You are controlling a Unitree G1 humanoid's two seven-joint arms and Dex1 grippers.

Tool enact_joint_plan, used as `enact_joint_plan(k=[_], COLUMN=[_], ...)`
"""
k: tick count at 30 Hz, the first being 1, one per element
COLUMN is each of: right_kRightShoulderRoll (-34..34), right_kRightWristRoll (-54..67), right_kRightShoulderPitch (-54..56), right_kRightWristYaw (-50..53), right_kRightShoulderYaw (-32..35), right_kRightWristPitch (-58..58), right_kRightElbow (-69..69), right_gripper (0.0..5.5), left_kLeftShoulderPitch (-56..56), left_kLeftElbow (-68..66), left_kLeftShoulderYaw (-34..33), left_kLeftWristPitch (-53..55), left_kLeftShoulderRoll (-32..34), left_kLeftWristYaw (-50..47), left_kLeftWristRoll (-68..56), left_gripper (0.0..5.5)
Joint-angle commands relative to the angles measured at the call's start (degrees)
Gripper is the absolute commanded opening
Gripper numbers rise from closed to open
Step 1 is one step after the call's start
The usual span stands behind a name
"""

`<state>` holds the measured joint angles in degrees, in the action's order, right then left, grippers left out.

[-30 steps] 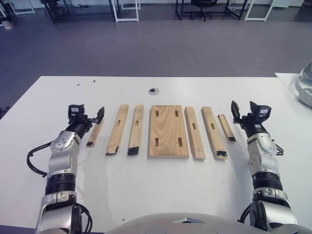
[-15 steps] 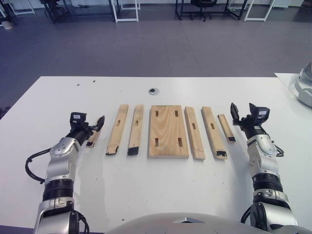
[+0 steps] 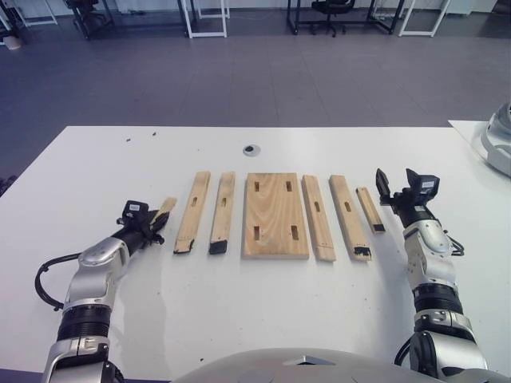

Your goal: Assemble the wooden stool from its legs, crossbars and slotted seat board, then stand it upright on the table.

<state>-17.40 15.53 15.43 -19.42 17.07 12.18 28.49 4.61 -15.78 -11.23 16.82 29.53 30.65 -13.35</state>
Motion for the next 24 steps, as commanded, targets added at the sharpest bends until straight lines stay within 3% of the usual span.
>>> enact_joint_plan(k=[1,8,11,14,17,24], right_kRightShoulderRoll=[-0.30,1.82,5.10,9.58,13.84,18.08], right_kRightWristRoll=[-0.53,6.24,18.57,29.67,36.08,39.84], right_kRightShoulderPitch=[0.48,2.95,5.95,10.76,13.54,12.46], right_kRightWristYaw=[0.10,-4.17,-8.12,-5.50,-1.97,1.10], right_kRightShoulderYaw=[-0.34,-1.89,-5.96,-8.22,-9.45,-10.14], right_kRightWristPitch=[-0.28,-6.75,-19.61,-30.79,-37.83,-42.90], right_kRightElbow=[0.20,-7.89,-23.22,-32.10,-34.32,-35.53], right_gripper=[3.90,3.90,3.90,3.90,3.90,3.90], left_kLeftShoulderPitch=[-1.85,6.88,12.91,21.64,26.49,26.99], left_kLeftElbow=[-1.07,11.50,17.46,18.91,18.52,19.62], left_kLeftShoulderYaw=[2.04,-2.32,1.38,7.94,13.76,18.44], left_kLeftWristPitch=[5.21,-4.49,-4.04,-5.74,-10.29,-13.87], left_kLeftShoulderRoll=[1.16,-2.43,-4.32,-6.79,-9.11,-10.41], left_kLeftWristYaw=[-0.47,0.15,1.73,3.32,4.62,7.73], left_kLeftWristRoll=[2.09,-5.62,-7.19,-4.86,-0.95,0.32], left_gripper=[1.28,1.28,1.28,1.28,1.28,1.28])
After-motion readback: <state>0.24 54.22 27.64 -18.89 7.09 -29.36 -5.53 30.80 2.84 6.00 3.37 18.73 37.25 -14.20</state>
